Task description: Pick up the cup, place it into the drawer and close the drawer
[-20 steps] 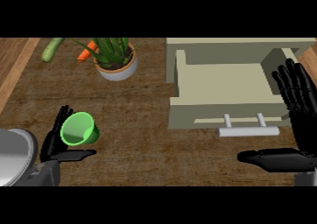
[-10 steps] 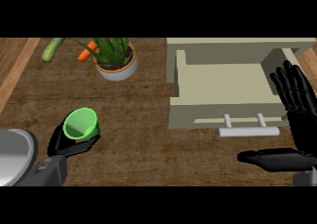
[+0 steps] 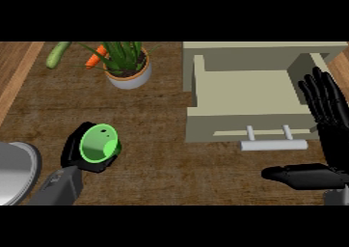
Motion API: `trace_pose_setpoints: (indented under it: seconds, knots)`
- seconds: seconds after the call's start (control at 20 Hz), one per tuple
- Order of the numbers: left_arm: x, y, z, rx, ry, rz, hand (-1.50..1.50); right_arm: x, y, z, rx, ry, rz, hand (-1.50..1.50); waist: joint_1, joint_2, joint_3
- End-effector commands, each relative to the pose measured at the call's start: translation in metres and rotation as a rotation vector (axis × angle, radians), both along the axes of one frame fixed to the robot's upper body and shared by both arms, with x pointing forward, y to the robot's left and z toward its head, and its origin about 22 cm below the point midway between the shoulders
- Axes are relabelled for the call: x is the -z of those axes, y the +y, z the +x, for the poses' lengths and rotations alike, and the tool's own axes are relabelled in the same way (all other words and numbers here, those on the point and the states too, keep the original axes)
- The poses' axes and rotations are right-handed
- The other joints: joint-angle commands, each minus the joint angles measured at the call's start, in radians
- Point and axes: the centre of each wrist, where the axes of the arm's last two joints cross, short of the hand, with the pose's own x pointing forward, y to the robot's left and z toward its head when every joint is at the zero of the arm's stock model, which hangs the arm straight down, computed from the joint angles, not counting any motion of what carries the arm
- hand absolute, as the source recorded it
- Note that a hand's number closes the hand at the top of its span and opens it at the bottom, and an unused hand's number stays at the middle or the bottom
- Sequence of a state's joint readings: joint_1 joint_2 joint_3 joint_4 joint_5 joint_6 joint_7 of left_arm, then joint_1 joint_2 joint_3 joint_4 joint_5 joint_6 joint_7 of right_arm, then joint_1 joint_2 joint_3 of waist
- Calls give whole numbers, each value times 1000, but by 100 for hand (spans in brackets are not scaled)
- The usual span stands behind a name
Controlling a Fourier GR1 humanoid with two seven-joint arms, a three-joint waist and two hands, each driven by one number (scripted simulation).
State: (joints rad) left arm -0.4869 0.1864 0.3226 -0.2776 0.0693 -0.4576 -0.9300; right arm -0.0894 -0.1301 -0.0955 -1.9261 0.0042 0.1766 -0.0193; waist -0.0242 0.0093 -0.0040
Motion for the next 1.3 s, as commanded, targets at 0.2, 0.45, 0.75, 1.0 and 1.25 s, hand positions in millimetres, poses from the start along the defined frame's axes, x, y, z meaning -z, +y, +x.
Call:
trace_pose_setpoints:
  seconds: [0.2, 0.45, 0.75, 1.0, 1.25]
  knots:
    - [-6, 13, 2, -222, -202, -58, 150, 1, -13, 7, 22, 5, -8, -150, 3, 2, 1]
    - [-26, 5, 27, -183, -296, -74, 150, 7, -10, -4, 7, 10, -14, -150, 4, -5, 2]
    - [-41, -11, 40, -76, -378, -66, 150, 15, -10, -4, 24, 37, -7, -150, 20, -11, 4]
    - [-114, -36, 96, 5, -423, 6, 150, 2, -11, -4, 53, 11, -3, -150, 31, -18, 5]
    - [-143, -87, 94, 46, -453, 56, 150, 3, -26, -20, 69, 28, 3, -150, 33, -20, 5]
